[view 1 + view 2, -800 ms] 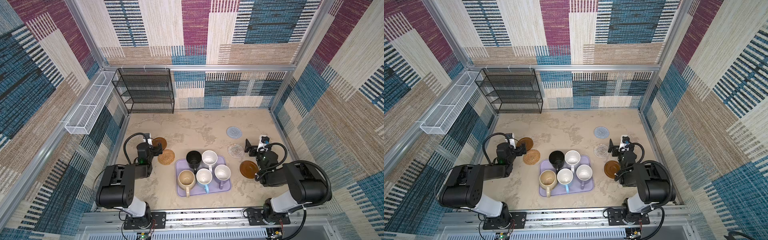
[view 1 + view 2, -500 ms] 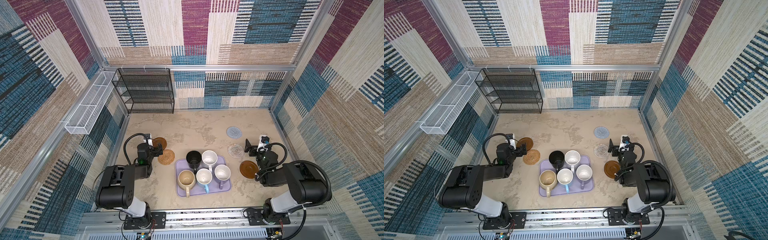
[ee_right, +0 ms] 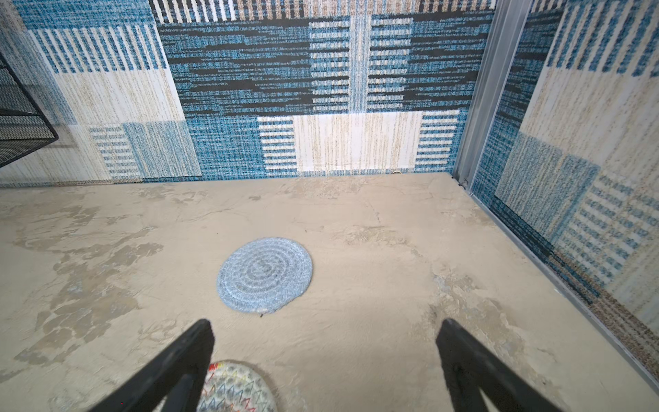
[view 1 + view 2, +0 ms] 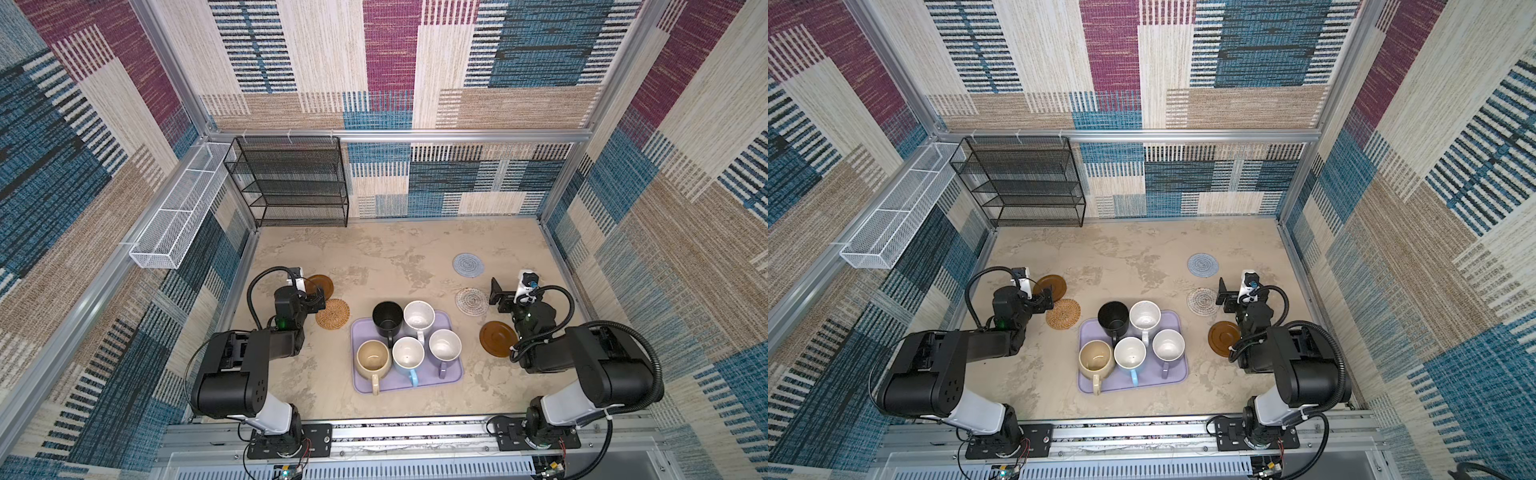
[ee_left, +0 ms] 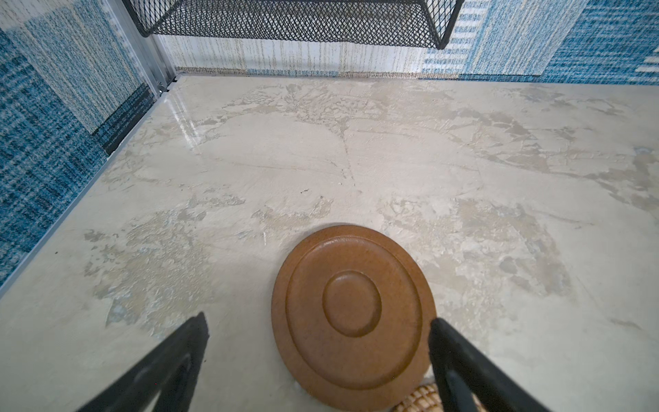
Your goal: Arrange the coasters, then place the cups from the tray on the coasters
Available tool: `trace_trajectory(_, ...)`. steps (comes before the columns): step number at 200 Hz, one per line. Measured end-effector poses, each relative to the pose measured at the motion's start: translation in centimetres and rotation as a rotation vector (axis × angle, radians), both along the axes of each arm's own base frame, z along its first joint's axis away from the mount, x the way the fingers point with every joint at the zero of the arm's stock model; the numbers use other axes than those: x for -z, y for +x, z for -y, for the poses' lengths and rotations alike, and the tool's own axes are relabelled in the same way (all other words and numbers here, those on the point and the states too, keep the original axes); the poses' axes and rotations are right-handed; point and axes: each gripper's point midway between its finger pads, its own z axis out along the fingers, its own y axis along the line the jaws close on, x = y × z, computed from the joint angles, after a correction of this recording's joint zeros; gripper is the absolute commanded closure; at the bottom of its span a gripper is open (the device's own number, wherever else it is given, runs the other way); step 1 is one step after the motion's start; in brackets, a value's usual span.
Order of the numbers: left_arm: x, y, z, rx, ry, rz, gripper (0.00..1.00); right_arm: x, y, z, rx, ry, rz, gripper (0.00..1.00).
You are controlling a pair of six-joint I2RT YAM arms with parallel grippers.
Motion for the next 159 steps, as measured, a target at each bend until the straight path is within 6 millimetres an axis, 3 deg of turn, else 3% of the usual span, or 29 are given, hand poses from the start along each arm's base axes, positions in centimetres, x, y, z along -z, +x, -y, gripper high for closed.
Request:
trace_trajectory(120,-0.2,-0.2,-0.1,-0.003,0.001,0.003,0.01,-0.4,0.0,0.0,-0.001,0.000,0.007,0.00)
trace_trajectory(137,-1.6,-0.5,-0.1,-0.009,0.004,0.026,0.01,-2.0,0.1,-0.2,-0.012,-0.004,0.033,0.00)
trace_trajectory(159,-5.2,-0.5,-0.1,-0.008,0.004,0.076,0.01,-5.4,0.4,-0.4,-0.026,-0.007,0.080,0.00)
